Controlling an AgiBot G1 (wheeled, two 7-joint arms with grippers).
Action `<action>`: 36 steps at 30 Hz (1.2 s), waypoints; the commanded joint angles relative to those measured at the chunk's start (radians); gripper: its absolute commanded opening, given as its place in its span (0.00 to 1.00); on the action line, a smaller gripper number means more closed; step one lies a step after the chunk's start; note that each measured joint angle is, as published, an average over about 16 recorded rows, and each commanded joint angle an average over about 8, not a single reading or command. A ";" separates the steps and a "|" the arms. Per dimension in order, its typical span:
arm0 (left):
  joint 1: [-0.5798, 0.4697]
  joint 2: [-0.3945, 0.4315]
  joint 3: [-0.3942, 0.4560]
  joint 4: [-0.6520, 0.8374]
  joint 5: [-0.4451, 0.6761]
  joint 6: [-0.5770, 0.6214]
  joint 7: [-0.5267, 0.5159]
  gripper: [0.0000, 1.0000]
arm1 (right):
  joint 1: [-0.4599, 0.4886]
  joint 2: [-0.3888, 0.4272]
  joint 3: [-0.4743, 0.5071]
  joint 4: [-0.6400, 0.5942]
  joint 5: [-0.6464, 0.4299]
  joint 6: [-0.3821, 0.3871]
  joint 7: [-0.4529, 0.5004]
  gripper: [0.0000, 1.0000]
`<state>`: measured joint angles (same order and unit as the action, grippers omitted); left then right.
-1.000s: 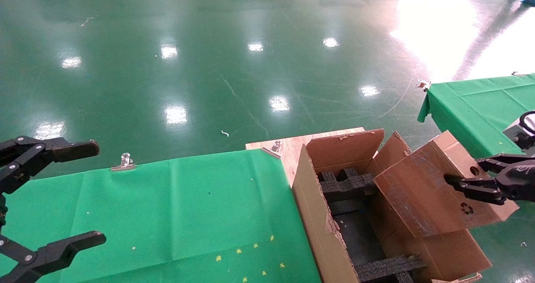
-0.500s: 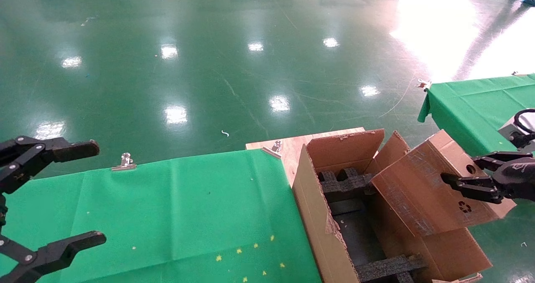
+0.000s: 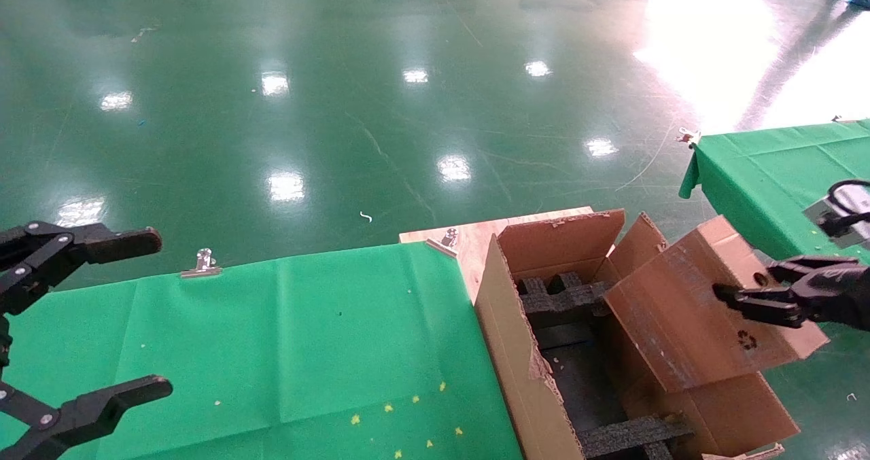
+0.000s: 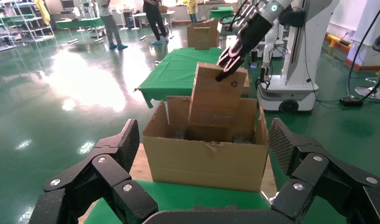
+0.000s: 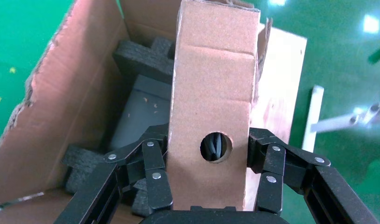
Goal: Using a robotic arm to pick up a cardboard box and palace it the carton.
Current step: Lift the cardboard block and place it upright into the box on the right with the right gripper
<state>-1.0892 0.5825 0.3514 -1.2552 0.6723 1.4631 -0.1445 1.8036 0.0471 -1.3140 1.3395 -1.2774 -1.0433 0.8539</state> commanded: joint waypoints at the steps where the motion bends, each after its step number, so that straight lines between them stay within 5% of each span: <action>1: 0.000 0.000 0.000 0.000 0.000 0.000 0.000 1.00 | -0.011 -0.006 -0.011 0.003 -0.010 0.017 0.044 0.00; 17: 0.000 0.000 0.000 0.000 0.000 0.000 0.000 1.00 | -0.052 -0.108 -0.053 0.019 -0.240 0.088 0.360 0.00; 36: 0.000 0.000 0.000 0.000 0.000 0.000 0.000 1.00 | -0.058 -0.228 -0.073 0.016 -0.300 0.015 0.471 0.00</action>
<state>-1.0893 0.5824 0.3517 -1.2552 0.6721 1.4631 -0.1444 1.7462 -0.1764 -1.3864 1.3561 -1.5826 -1.0222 1.3272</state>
